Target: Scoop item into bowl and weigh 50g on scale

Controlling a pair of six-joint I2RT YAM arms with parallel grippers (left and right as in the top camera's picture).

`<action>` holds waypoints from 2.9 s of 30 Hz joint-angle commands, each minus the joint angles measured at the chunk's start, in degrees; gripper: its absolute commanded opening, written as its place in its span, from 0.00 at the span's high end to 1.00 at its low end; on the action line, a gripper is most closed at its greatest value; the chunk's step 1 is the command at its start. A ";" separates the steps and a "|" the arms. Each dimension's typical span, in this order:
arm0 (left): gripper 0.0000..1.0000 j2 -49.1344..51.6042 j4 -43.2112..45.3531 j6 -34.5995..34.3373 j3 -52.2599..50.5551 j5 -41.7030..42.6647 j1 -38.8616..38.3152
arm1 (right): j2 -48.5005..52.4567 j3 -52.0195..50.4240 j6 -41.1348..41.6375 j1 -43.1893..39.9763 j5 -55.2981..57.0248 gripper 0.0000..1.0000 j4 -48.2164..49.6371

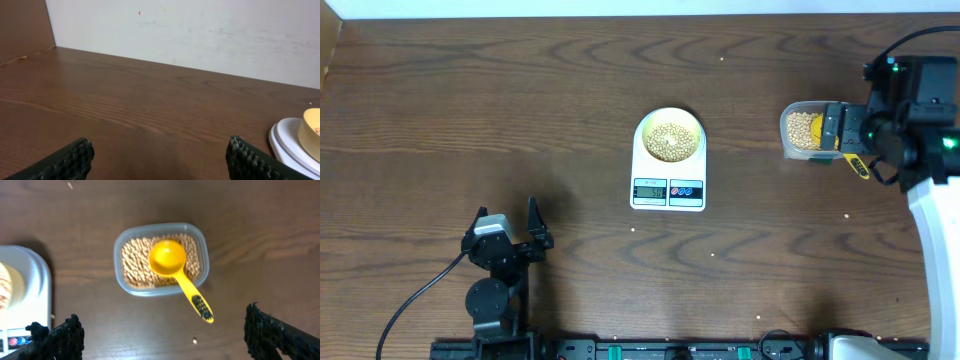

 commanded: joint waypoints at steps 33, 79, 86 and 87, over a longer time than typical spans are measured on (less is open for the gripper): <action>0.13 -0.28 -2.78 0.74 -0.50 -1.20 0.28 | -43.32 -38.99 7.10 1.42 -1.99 0.01 52.43; 0.13 -0.28 -2.78 0.74 -0.50 -1.20 0.28 | -77.05 -79.36 7.08 1.36 0.42 0.01 80.11; 0.13 -0.28 -2.78 0.74 -0.50 -1.20 0.28 | -77.07 -79.34 4.55 1.36 1.46 0.01 76.87; 0.13 -0.28 -2.78 0.74 -0.50 -1.20 0.28 | -77.07 -79.34 4.22 1.36 1.49 0.01 75.82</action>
